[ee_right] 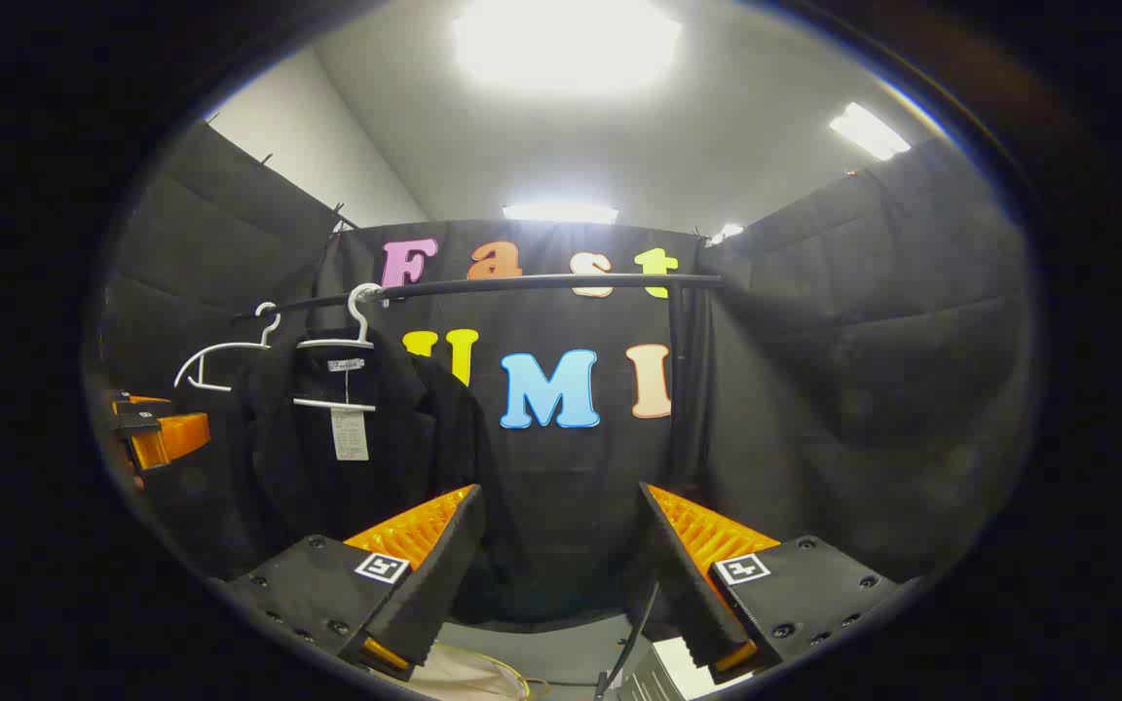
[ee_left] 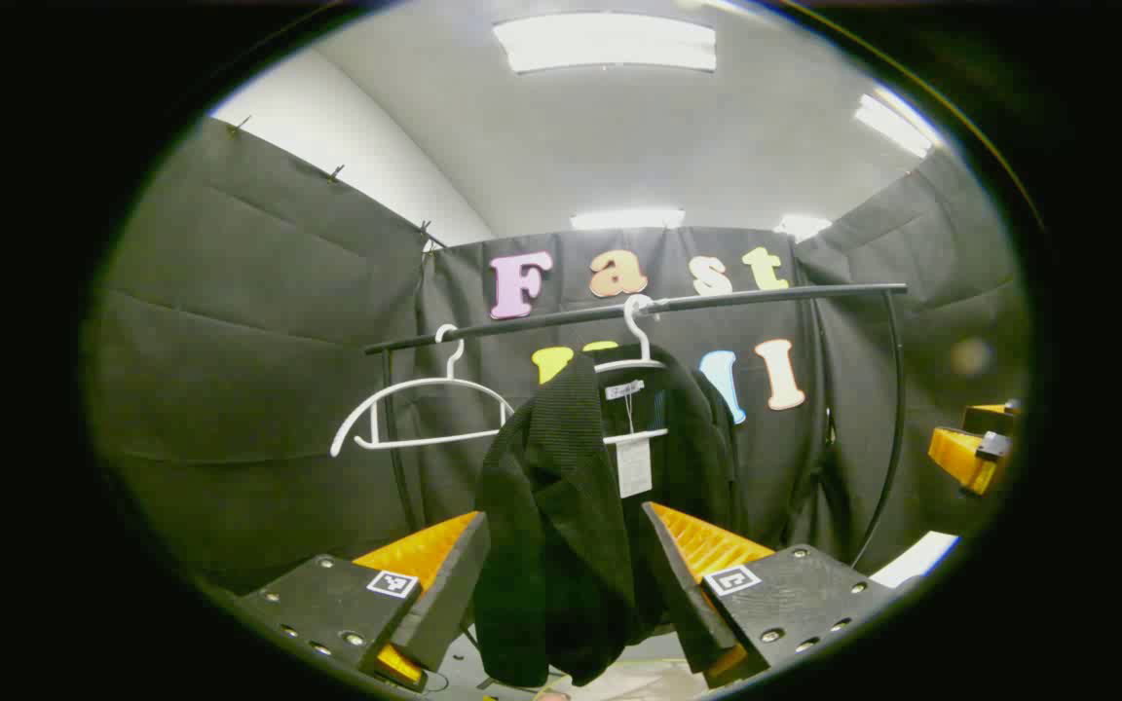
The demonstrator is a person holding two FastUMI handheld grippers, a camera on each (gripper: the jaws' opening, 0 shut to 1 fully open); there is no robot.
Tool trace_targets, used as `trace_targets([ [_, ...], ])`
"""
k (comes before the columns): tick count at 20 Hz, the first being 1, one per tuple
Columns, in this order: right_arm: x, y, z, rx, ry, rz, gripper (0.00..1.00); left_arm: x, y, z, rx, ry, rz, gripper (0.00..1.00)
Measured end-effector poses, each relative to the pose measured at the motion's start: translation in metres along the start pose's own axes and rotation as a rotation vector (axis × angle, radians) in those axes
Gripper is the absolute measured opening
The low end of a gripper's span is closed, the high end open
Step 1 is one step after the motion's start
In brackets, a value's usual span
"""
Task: Grasp the clothes on the hanger with both hands and then place them into the laundry hamper below.
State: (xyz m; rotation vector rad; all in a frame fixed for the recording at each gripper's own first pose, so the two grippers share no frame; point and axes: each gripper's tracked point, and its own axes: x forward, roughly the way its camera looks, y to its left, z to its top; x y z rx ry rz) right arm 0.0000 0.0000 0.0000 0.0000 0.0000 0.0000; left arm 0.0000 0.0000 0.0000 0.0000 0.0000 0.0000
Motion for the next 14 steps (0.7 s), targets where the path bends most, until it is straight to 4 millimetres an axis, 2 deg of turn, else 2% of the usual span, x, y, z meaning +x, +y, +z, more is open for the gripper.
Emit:
trace_targets([
  [8,0.001,-0.005,-0.015,0.027,0.034,-0.024,0.98,0.0,-0.001,-0.005,-0.023,0.021,0.003,0.91],
  [14,0.005,-0.005,-0.016,0.026,0.034,-0.033,0.97,0.001,0.001,-0.007,-0.026,0.025,0.003,0.91],
])
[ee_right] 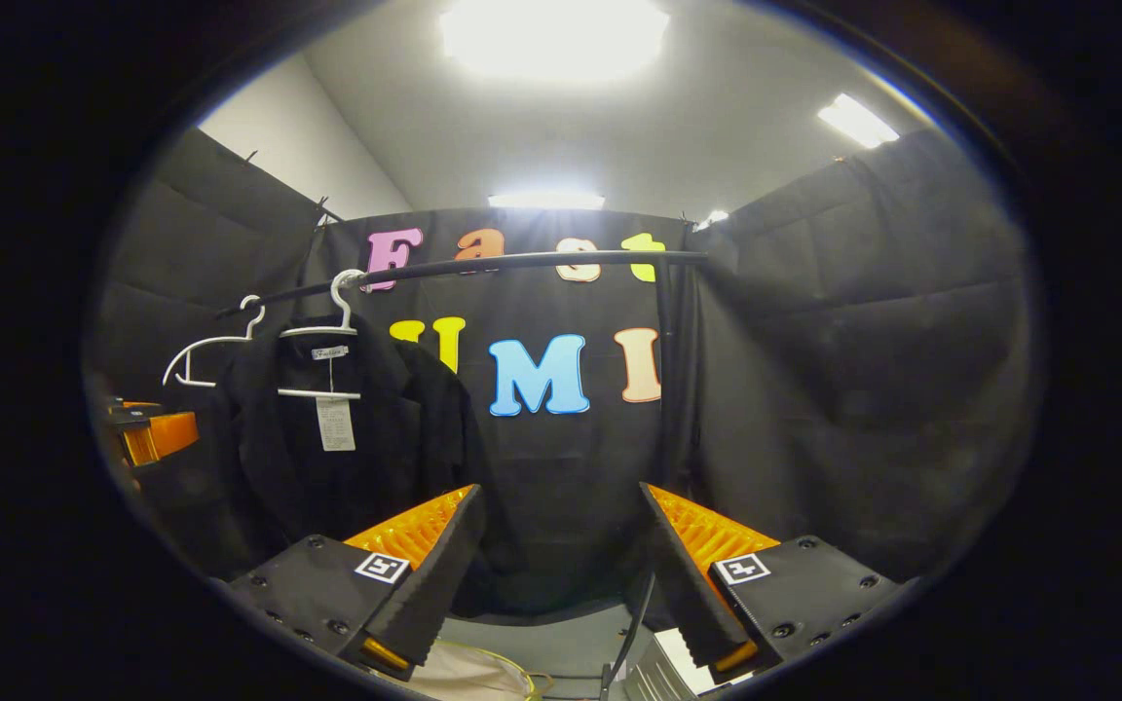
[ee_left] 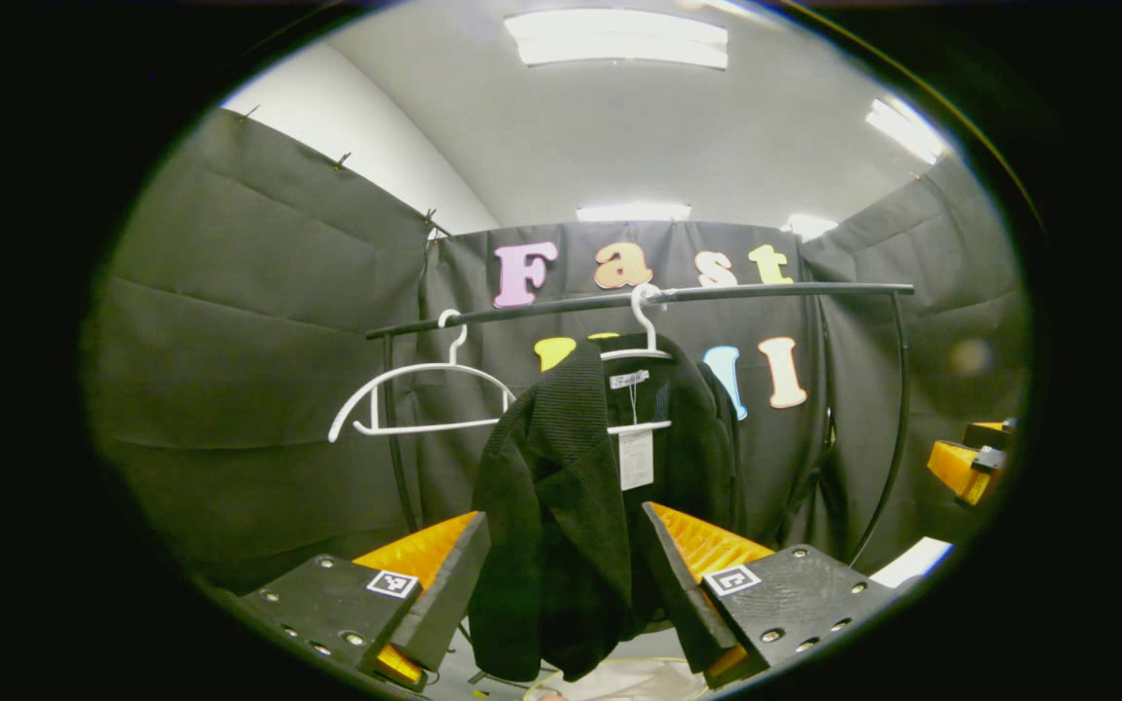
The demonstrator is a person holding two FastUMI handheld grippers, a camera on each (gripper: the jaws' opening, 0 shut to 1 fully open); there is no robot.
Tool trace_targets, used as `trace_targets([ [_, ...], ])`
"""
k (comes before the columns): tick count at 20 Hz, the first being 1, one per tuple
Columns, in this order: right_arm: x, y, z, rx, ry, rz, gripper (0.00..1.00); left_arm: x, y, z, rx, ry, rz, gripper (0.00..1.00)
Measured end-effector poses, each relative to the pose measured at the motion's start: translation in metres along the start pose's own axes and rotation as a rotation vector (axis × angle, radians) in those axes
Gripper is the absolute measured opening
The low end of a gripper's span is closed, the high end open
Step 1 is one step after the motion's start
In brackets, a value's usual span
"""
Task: Grasp the clothes on the hanger with both hands and then place them into the laundry hamper below.
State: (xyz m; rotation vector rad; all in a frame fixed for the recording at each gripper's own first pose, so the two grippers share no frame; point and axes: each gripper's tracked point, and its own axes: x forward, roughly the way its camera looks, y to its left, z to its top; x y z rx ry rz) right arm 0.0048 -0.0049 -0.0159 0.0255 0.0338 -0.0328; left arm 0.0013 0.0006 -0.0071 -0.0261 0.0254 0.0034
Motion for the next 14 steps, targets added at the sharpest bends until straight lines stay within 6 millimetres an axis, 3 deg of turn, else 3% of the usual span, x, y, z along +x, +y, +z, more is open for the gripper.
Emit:
trace_targets([
  [9,0.005,0.006,0.001,-0.023,-0.01,0.009,0.97,0.005,-0.004,-0.004,-0.015,0.005,-0.024,0.91],
  [14,0.01,0.022,0.006,-0.033,-0.03,0.037,0.98,0.005,-0.002,-0.004,-0.018,-0.002,-0.019,0.91],
])
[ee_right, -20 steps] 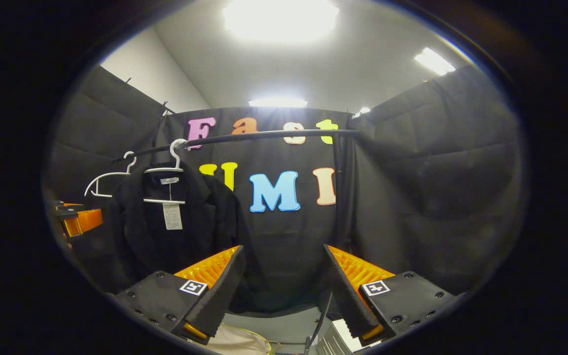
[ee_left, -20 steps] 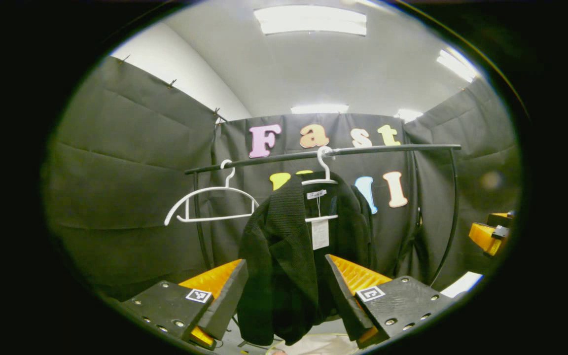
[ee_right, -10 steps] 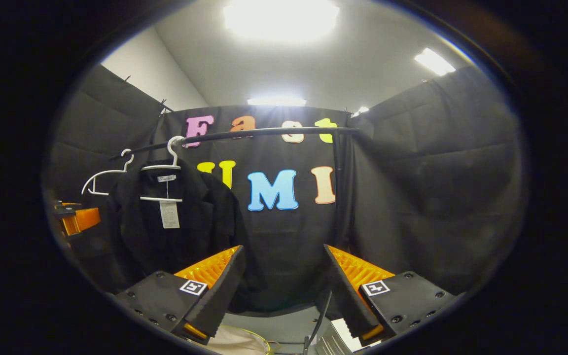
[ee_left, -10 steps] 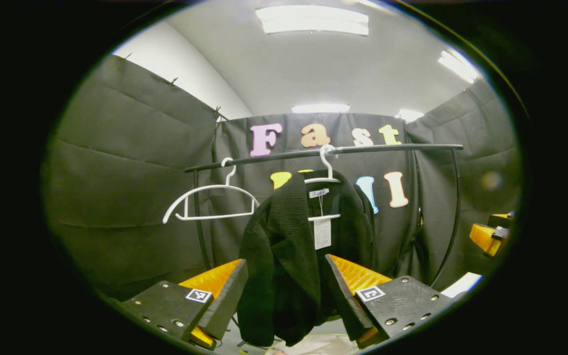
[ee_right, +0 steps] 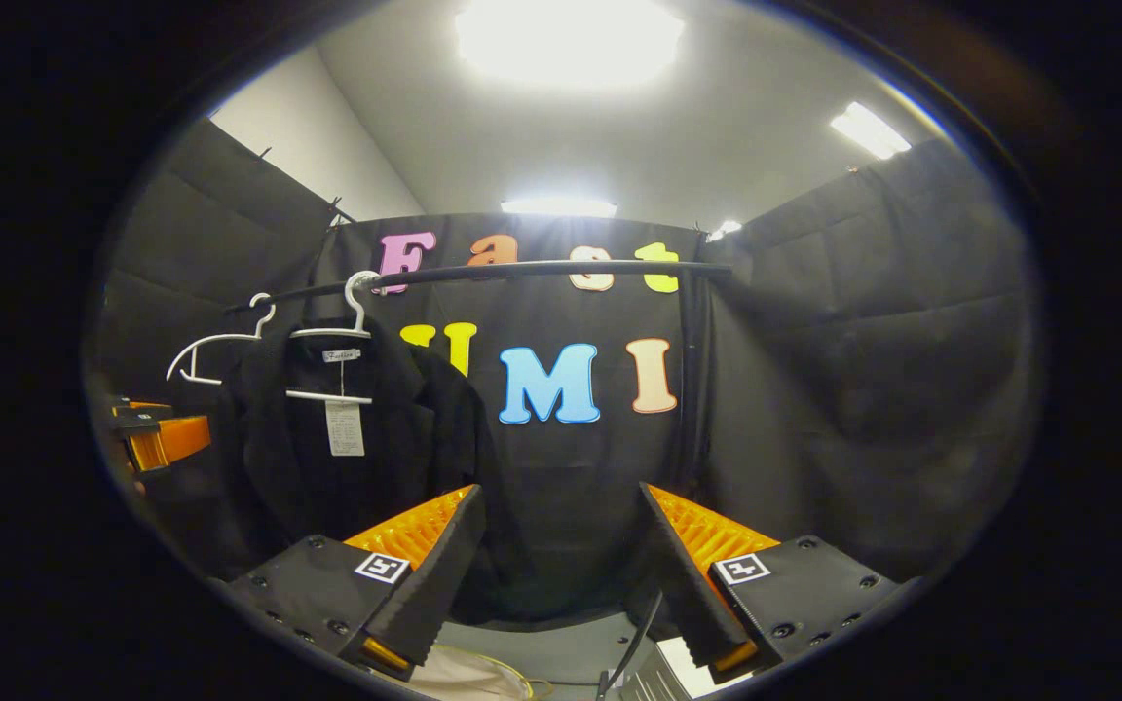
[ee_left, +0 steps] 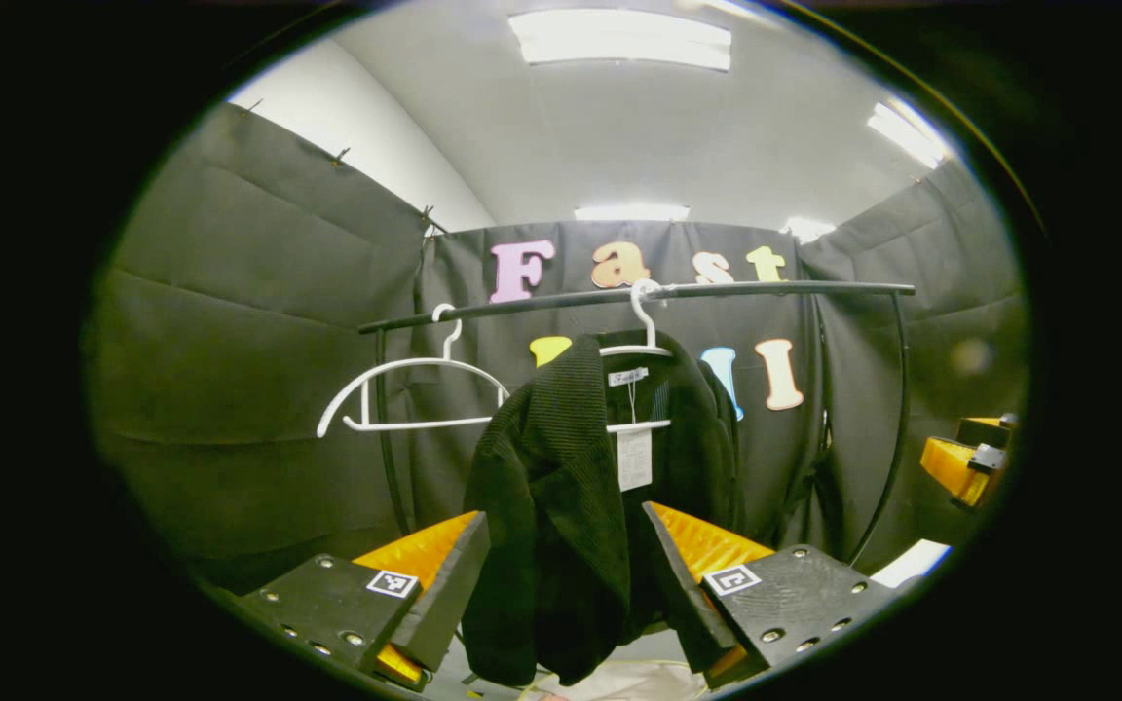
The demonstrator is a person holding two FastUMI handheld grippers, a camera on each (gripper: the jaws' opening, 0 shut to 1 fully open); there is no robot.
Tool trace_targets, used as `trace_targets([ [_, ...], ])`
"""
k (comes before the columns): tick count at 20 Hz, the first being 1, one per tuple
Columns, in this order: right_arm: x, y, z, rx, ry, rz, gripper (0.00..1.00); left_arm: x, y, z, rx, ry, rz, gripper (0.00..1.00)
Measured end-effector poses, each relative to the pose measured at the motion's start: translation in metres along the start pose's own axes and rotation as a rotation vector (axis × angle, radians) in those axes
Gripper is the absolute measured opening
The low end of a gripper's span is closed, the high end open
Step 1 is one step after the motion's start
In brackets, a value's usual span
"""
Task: Grasp the clothes on the hanger with both hands and then place them into the laundry hamper below.
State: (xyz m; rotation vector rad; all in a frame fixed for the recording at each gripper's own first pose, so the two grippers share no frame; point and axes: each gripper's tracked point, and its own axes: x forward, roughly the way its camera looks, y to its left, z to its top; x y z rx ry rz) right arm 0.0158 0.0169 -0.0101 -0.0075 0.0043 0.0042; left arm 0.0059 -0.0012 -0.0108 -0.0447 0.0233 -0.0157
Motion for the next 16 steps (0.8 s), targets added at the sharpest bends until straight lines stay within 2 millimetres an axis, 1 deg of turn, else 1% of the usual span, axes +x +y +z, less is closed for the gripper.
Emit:
trace_targets([
  [5,0.014,0.019,-0.001,0.017,0.017,0.02,0.98,0.0,0.001,0.006,0.011,-0.026,-0.009,0.91],
  [12,0.038,0.05,0.01,0.038,-0.014,0.037,0.98,0.005,0.002,0.003,-0.001,-0.017,-0.039,0.91],
  [14,0.046,0.06,0.013,0.056,-0.019,0.065,0.97,0.004,0.002,0.003,-0.003,-0.01,-0.034,0.91],
  [16,0.056,0.066,0.015,0.053,-0.031,0.093,0.98,0.006,0.002,0.004,-0.004,-0.017,-0.028,0.91],
])
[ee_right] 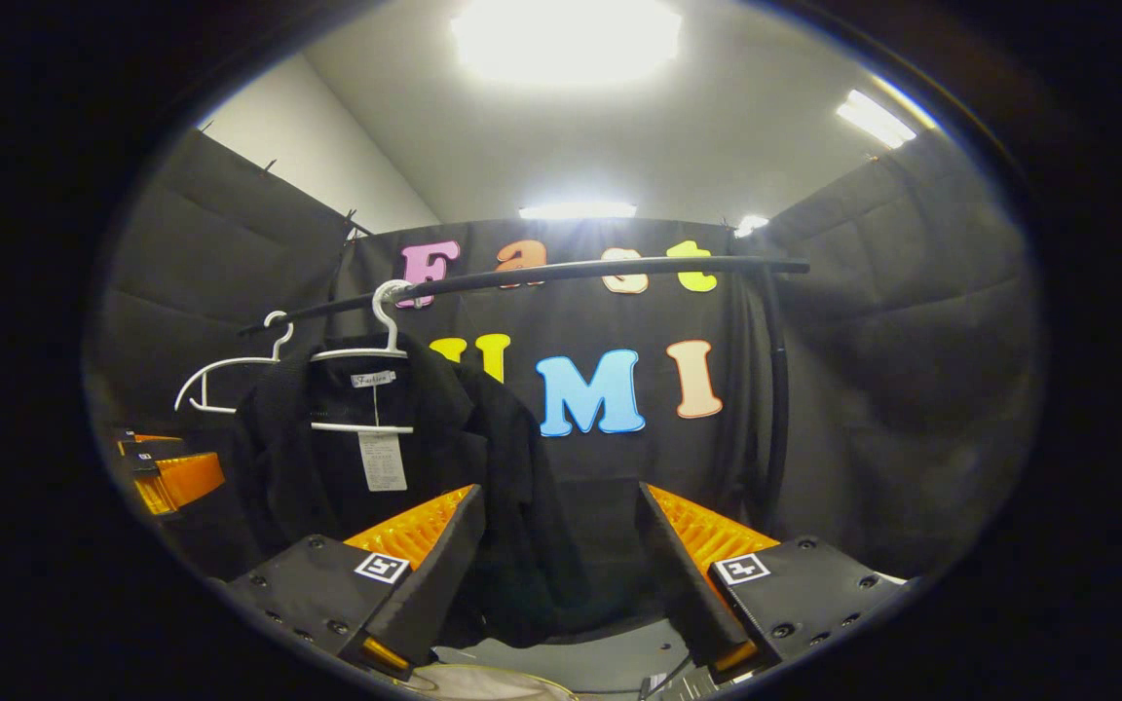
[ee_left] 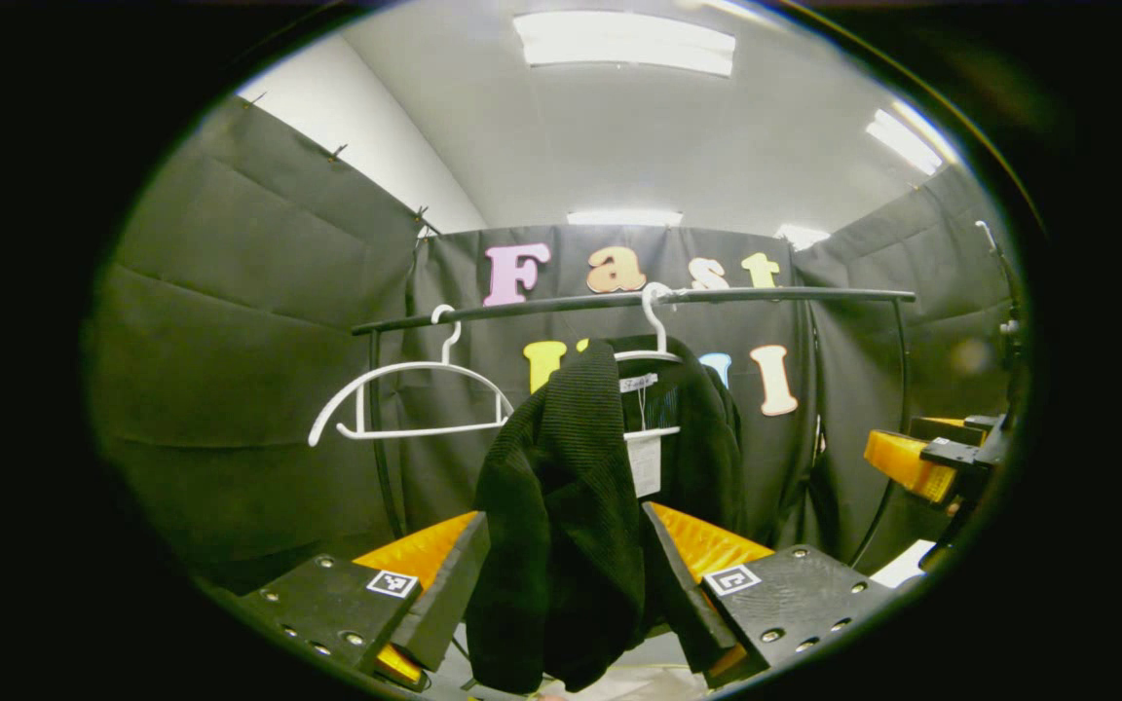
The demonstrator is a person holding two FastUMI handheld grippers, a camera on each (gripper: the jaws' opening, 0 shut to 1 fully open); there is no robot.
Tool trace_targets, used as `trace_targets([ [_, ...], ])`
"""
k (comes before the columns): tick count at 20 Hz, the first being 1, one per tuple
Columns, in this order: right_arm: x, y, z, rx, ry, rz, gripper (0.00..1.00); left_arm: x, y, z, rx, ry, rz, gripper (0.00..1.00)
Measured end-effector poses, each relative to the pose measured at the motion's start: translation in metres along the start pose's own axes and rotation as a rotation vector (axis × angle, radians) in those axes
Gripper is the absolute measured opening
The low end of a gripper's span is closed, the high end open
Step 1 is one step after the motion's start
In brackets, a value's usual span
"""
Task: Grasp the clothes on the hanger with both hands and then place them into the laundry hamper below.
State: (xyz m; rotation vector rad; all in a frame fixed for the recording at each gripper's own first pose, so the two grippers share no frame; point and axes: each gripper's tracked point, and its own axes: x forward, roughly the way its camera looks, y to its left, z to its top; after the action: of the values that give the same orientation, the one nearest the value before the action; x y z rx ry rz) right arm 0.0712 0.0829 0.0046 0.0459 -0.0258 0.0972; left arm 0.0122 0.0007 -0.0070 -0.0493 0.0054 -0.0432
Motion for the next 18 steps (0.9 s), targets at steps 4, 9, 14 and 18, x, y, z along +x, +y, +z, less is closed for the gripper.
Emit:
trace_targets([
  [4,0.026,0.011,-0.005,0.01,0.007,0.079,0.97,0.003,-0.001,0.0,0.011,0.002,0.039,0.9],
  [9,0.055,0.014,-0.009,0.016,0.018,0.179,0.98,0.012,-0.006,0.001,0.015,-0.001,0.09,0.91],
  [14,0.081,0.022,-0.014,0.042,0.032,0.264,0.98,0.015,-0.011,-0.003,0.007,0.014,0.127,0.91],
  [18,0.098,0.036,-0.016,0.041,0.034,0.327,0.98,0.022,-0.008,-0.005,0.013,0.014,0.171,0.91],
])
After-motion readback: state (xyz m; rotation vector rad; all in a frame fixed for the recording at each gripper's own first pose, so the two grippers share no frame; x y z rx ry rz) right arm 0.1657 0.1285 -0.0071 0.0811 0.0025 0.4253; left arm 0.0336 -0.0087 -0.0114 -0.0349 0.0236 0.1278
